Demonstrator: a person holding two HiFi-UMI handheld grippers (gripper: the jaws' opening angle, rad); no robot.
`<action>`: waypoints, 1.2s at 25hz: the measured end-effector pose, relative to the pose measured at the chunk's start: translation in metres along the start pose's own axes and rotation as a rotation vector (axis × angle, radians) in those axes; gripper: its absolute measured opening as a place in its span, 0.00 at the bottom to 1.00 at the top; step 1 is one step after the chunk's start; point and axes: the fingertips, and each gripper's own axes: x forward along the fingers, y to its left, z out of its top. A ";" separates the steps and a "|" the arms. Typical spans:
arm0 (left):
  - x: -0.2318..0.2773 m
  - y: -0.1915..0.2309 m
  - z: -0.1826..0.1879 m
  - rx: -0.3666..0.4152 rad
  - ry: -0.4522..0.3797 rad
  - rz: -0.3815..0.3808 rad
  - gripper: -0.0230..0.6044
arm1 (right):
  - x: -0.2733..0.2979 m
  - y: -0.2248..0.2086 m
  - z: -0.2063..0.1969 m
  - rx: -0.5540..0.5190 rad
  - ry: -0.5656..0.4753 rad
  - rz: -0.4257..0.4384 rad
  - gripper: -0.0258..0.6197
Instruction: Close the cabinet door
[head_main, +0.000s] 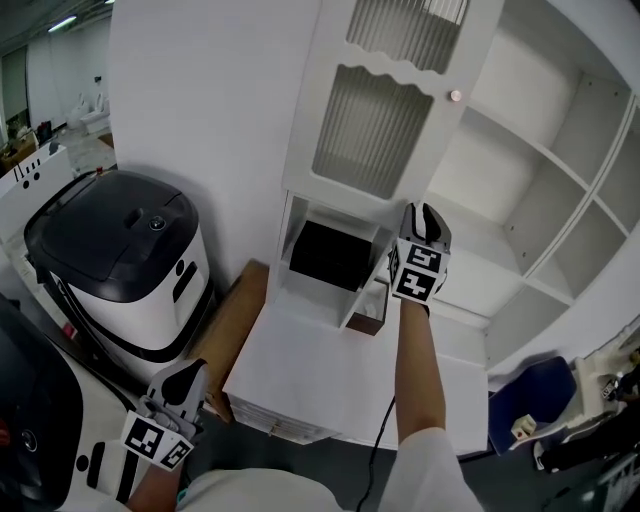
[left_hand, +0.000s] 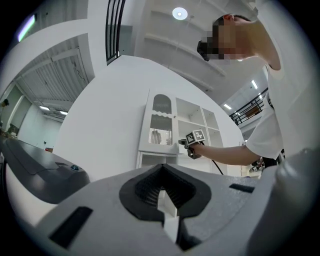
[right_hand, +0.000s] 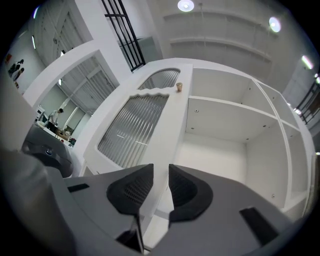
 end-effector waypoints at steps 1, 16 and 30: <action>0.000 0.001 0.001 -0.003 -0.001 -0.012 0.04 | -0.005 0.000 -0.003 0.000 0.008 -0.008 0.17; 0.010 -0.001 0.008 -0.044 -0.027 -0.216 0.04 | -0.152 -0.046 -0.069 0.081 0.141 -0.167 0.04; 0.009 0.008 0.010 -0.045 -0.030 -0.206 0.04 | -0.293 -0.057 -0.019 0.088 0.045 -0.107 0.04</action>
